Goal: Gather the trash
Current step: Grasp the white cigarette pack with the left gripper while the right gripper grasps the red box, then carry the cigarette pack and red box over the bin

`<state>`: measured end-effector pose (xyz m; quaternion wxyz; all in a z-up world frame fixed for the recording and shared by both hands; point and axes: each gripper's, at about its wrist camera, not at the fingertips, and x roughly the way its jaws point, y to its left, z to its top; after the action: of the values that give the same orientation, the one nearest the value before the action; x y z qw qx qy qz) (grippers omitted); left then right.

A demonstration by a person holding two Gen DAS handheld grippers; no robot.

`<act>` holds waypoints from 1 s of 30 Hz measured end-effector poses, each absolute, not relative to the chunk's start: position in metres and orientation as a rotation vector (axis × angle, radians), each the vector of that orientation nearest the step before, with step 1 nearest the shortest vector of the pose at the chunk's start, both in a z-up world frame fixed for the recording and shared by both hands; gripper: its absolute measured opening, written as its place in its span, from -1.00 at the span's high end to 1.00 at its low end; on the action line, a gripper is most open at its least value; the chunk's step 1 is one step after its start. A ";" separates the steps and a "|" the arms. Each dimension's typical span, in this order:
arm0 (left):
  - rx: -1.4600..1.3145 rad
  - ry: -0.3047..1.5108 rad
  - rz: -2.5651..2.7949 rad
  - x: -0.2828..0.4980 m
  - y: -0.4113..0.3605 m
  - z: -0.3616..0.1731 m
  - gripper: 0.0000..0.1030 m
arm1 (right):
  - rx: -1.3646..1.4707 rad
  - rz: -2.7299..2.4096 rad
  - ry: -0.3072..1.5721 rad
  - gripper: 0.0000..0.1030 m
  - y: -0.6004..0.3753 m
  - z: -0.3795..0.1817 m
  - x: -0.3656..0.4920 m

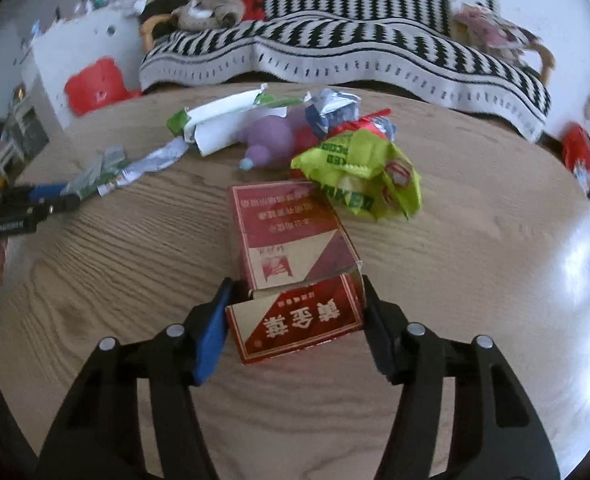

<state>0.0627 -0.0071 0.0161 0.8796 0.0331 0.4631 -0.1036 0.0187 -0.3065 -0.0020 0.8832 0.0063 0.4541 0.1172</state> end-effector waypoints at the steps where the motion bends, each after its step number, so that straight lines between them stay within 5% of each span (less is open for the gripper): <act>1: 0.082 0.962 -0.214 0.056 -0.007 0.019 -0.16 | 0.039 0.240 0.943 -0.15 -0.308 -0.001 0.014; 20: 0.148 0.854 -0.270 -0.046 -0.038 0.083 -0.16 | 0.094 0.170 0.839 -0.15 -0.303 0.067 -0.094; 30: 0.206 0.801 -0.478 -0.120 -0.132 0.100 -0.16 | 0.096 0.012 0.789 -0.15 -0.366 0.096 -0.189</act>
<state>-0.1201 -0.1315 0.0998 0.8882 0.0989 0.3853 -0.2301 -0.1889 -0.3663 0.0960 0.9221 0.0466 0.3841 0.0058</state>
